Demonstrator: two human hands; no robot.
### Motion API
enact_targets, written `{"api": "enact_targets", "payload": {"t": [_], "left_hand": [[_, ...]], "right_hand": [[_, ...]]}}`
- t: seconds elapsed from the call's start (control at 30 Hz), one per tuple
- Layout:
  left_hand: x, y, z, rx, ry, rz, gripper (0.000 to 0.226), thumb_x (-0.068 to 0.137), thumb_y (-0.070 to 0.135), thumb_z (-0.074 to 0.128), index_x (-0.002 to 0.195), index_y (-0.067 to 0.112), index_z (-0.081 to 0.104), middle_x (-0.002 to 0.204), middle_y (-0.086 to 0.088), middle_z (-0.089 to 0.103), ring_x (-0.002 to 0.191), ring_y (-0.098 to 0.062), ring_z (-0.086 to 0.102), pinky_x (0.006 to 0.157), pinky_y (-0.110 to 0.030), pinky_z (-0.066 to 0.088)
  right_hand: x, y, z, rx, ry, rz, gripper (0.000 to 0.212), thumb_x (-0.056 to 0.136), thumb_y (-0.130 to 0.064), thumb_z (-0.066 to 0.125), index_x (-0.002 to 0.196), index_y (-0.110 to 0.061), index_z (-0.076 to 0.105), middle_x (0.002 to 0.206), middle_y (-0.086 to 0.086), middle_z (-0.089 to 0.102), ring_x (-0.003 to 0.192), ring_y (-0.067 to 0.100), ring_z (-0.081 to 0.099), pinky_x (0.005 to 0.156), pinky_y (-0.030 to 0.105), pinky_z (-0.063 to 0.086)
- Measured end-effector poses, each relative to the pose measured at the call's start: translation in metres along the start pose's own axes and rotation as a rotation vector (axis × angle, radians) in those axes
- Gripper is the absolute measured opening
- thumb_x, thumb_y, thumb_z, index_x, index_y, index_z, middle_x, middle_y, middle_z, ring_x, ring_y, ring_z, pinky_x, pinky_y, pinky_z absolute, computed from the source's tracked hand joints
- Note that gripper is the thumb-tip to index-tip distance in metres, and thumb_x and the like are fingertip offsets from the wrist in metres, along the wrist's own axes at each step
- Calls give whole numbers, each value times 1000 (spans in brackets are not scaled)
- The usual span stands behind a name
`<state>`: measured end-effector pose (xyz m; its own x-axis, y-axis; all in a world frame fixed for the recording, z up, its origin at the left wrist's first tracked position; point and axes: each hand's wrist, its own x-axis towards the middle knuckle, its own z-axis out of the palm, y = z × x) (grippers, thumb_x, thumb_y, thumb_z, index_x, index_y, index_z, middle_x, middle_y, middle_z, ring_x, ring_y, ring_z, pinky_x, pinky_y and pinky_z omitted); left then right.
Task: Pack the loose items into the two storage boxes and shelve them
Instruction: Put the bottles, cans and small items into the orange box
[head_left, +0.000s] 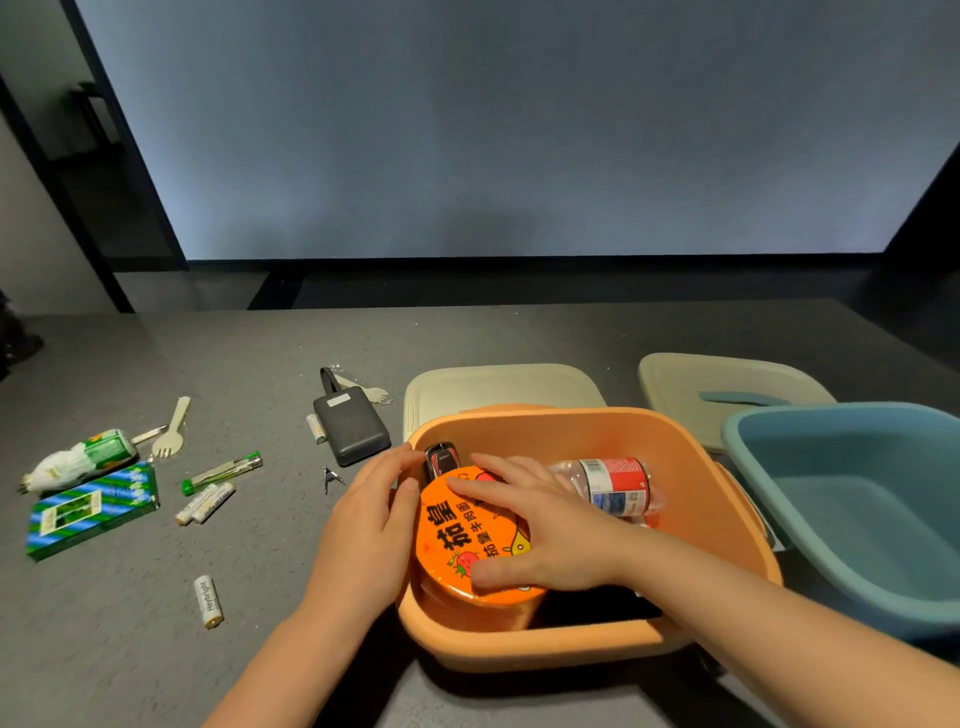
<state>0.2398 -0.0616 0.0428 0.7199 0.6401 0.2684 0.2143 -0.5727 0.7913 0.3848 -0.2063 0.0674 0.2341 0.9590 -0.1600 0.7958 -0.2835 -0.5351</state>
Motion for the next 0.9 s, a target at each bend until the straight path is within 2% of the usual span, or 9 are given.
{"api": "enact_targets", "payload": {"t": [0.13, 0.2, 0.3, 0.4, 0.57, 0.73, 0.9], "left_hand": [[-2, -2, 2, 14, -23, 21, 28, 95, 21, 47, 118, 33, 58, 132, 18, 49, 121, -1, 44, 95, -24, 35], [-1, 0, 3, -1, -28, 16, 27, 95, 23, 49, 118, 32, 58, 134, 16, 48, 123, -2, 43, 99, -26, 34], [-1, 1, 4, -4, -35, 17, 27, 93, 30, 51, 119, 32, 58, 136, 17, 46, 124, 0, 42, 102, -28, 35], [-3, 1, 5, 11, -41, 8, 27, 93, 33, 50, 119, 35, 57, 137, 21, 42, 125, 2, 40, 102, -29, 36], [-5, 4, 8, 26, -20, 7, 25, 95, 31, 47, 116, 42, 52, 136, 24, 39, 122, 3, 39, 100, -28, 36], [-5, 3, 10, 62, -7, 8, 27, 95, 29, 47, 120, 37, 55, 134, 26, 38, 121, 4, 38, 98, -27, 35], [-3, 1, 9, 41, 1, 22, 25, 94, 25, 49, 116, 35, 57, 131, 25, 42, 118, 6, 40, 96, -22, 33]], "right_hand": [[-9, 6, -10, 86, 68, 51, 94, 66, -76, 64, 142, -59, 12, 156, -26, 7, 139, -5, 2, 118, 42, 10], [-13, 9, -7, 90, 42, 94, 97, 64, -80, 62, 144, -53, 14, 156, -23, 12, 142, 2, 9, 119, 41, 16], [-17, 13, -1, 191, 67, 189, 114, 55, -83, 65, 148, -44, 13, 154, -17, 21, 138, 5, 26, 115, 36, 30], [-17, 13, 4, 236, 59, 231, 126, 48, -86, 65, 150, -40, 9, 154, -15, 22, 135, 5, 31, 112, 31, 33], [-16, 9, 10, 102, 11, 228, 122, 53, -84, 64, 147, -45, -3, 154, -16, 14, 138, 13, 29, 110, 40, 37], [-16, 9, 10, -17, 10, 219, 121, 56, -83, 63, 148, -42, -4, 153, -9, 19, 137, 18, 31, 106, 43, 40], [-19, 13, 6, 187, 11, 207, 116, 59, -79, 65, 149, -45, 1, 155, -15, 15, 139, 13, 28, 112, 41, 35]]}}
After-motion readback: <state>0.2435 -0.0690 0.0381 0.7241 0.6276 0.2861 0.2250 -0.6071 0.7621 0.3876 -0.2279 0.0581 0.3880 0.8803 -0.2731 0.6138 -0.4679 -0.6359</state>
